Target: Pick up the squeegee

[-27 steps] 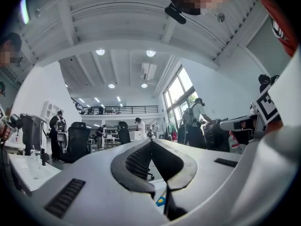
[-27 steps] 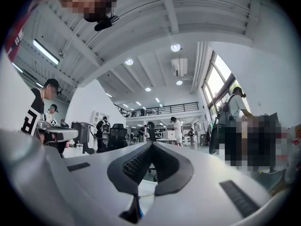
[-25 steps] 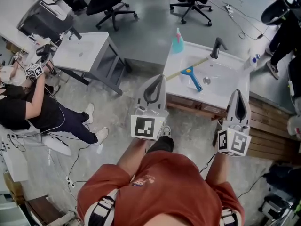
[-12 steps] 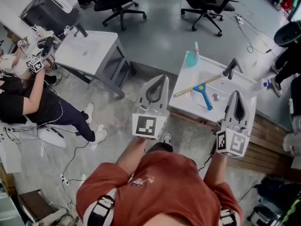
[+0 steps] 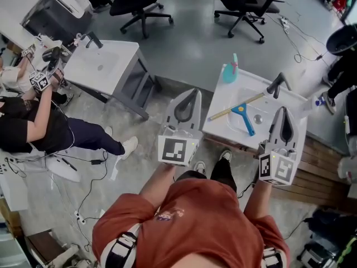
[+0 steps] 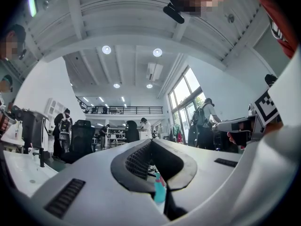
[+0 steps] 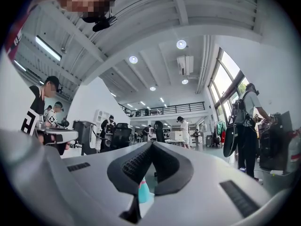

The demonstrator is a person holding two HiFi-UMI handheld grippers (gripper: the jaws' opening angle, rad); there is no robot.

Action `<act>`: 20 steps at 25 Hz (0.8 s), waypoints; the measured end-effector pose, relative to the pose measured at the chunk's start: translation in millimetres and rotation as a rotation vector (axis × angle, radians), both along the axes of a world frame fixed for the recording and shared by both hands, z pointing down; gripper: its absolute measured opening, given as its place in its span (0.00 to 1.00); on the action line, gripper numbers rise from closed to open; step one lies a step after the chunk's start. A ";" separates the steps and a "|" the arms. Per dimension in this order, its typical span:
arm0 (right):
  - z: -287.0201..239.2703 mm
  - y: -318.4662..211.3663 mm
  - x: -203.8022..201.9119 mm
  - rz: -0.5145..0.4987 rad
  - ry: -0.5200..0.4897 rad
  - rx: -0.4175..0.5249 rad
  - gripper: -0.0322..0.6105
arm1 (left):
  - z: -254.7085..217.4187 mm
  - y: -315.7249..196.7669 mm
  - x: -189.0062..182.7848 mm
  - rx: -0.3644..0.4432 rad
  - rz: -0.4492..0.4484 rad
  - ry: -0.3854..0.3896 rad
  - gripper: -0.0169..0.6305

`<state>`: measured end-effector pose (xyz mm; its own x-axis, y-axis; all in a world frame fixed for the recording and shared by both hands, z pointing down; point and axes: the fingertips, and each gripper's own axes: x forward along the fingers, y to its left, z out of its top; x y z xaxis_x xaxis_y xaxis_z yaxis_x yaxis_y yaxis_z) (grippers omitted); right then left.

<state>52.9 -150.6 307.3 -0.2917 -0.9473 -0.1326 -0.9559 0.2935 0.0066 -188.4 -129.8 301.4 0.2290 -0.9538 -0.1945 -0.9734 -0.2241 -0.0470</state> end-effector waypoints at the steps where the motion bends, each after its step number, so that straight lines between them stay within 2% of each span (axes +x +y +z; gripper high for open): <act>1: 0.0 -3.9 1.1 0.001 0.000 0.004 0.06 | 0.8 -3.9 1.0 0.000 0.000 0.001 0.05; 12: 0.2 -76.3 44.1 0.010 -0.007 0.019 0.06 | -3.0 -77.5 40.0 0.008 0.006 -0.040 0.05; 20: 2.5 -126.9 65.7 0.006 -0.007 0.027 0.06 | -3.4 -130.1 71.7 0.023 0.026 -0.042 0.05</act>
<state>118.6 -277.5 309.7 -0.2852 -0.9450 -0.1604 -0.9577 0.2877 0.0078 -116.6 -259.9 298.0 0.2617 -0.9429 -0.2060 -0.9644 -0.2473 -0.0936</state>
